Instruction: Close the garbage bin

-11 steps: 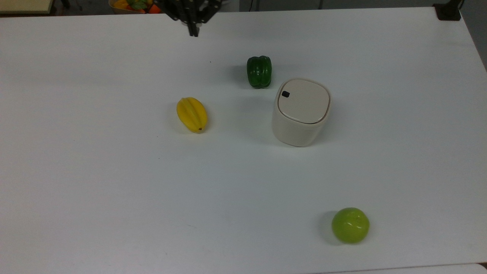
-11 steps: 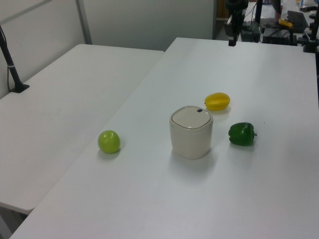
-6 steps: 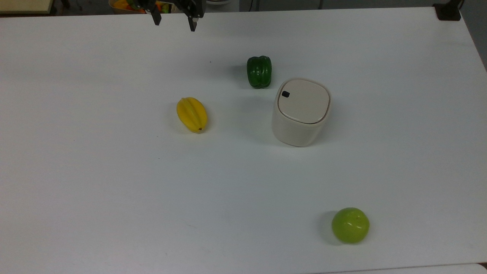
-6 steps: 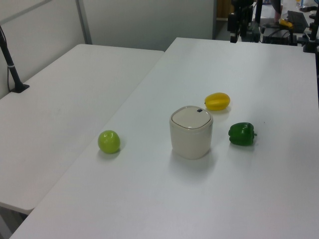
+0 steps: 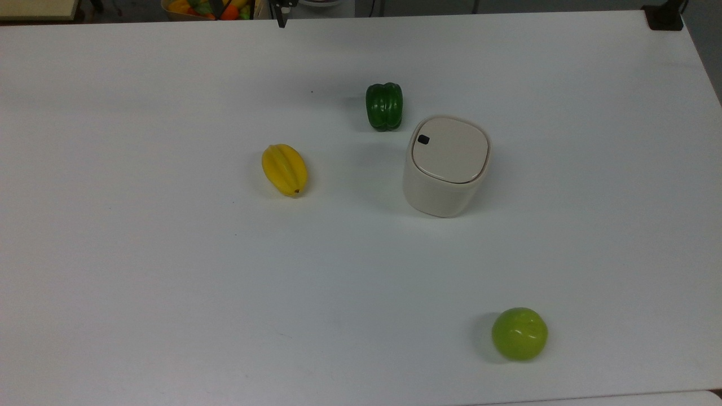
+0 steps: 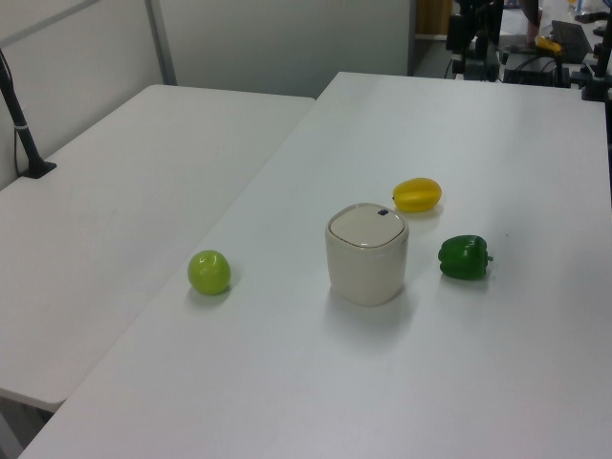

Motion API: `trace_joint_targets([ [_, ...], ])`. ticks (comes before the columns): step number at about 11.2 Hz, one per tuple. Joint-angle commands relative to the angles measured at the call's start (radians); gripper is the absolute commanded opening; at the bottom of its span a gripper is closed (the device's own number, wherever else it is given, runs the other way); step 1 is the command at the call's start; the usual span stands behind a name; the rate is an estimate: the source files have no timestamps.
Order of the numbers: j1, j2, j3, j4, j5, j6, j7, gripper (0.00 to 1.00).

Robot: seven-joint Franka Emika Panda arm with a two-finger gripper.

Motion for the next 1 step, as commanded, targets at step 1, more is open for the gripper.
trace_joint_targets([
  [1,0.012,-0.048,-0.030,-0.042,-0.006,-0.020,-0.007,1.00],
])
